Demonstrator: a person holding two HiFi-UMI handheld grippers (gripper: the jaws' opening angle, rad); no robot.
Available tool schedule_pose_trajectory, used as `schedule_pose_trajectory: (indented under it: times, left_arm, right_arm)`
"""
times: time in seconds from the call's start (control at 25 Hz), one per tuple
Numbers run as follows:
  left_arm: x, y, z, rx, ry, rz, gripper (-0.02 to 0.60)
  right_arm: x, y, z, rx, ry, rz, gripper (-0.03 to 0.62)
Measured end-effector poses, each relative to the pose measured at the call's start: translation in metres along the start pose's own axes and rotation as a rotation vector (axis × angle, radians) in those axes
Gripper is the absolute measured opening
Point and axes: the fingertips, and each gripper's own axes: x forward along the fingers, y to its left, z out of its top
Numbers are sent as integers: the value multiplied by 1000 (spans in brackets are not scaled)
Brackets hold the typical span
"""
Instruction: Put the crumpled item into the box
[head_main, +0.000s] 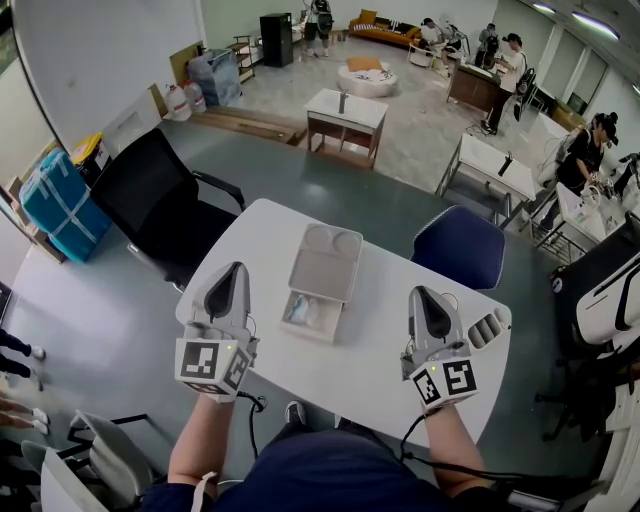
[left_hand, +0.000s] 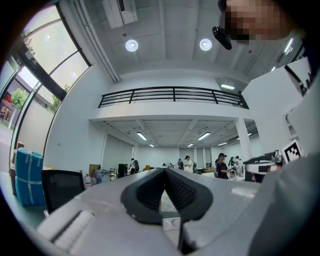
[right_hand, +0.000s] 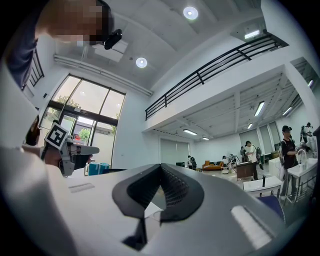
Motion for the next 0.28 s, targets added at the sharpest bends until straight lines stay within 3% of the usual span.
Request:
schedule_pose_trajectory:
  times: [0.28]
  left_arm:
    - [5,7,-4,-3,6,-6,2]
  right_arm:
    - [8,3,-4,-1,7,-4,2]
